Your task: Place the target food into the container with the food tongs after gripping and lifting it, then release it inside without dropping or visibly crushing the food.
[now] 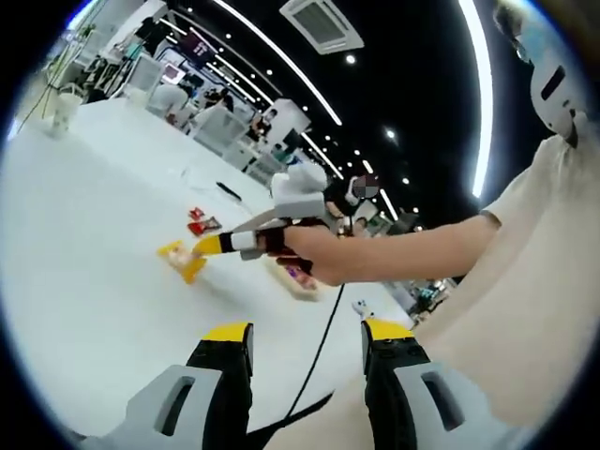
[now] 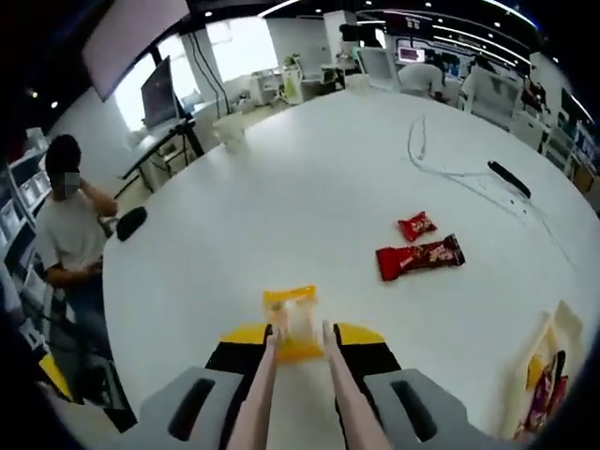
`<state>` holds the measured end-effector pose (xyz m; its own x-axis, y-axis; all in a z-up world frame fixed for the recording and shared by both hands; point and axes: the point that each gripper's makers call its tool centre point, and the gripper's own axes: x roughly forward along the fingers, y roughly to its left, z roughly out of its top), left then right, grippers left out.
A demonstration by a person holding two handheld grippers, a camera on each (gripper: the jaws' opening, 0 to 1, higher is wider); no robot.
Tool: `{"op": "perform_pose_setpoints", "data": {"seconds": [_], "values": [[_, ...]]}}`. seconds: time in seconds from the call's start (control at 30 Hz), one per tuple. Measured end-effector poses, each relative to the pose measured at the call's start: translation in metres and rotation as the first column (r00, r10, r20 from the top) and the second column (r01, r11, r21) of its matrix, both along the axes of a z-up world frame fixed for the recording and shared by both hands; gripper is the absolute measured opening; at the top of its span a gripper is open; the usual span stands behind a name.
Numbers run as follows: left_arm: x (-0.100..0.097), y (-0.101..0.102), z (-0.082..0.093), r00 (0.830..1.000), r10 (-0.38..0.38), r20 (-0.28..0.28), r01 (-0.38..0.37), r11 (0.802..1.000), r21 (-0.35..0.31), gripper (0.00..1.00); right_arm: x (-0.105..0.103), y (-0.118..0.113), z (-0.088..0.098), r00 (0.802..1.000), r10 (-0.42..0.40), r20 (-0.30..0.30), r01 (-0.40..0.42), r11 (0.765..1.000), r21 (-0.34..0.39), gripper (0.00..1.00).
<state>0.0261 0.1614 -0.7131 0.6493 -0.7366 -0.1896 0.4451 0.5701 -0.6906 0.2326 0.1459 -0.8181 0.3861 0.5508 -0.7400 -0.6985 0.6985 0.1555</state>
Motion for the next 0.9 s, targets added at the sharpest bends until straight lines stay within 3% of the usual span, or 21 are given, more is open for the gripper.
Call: {"op": "perform_pose_setpoints", "data": {"seconds": [0.1,0.2,0.27,0.5,0.9], "values": [[-0.002,0.0,-0.002,1.0,0.009,-0.003,-0.009,1.0,-0.004,0.45,0.003,0.003,0.001,0.997,0.053,0.05,-0.051,0.998,-0.035,0.28],[-0.002,0.0,-0.001,1.0,0.018,-0.001,-0.018,1.0,-0.007,0.45,-0.002,0.013,-0.002,0.995,0.089,0.047,-0.088,0.995,-0.037,0.29],[-0.002,0.001,0.0,1.0,0.025,0.001,-0.025,1.0,-0.01,0.45,-0.003,0.019,-0.001,0.989,0.122,0.08,-0.118,0.991,-0.056,0.29],[-0.005,0.011,0.0,0.998,0.065,0.0,-0.065,0.998,-0.006,0.45,-0.002,0.022,-0.023,0.992,0.122,0.04,-0.118,0.989,-0.092,0.3],[-0.006,0.018,-0.005,0.996,0.09,-0.019,-0.09,0.996,0.0,0.45,0.0,0.03,-0.026,0.991,0.131,0.036,-0.127,0.987,-0.096,0.29]]}}
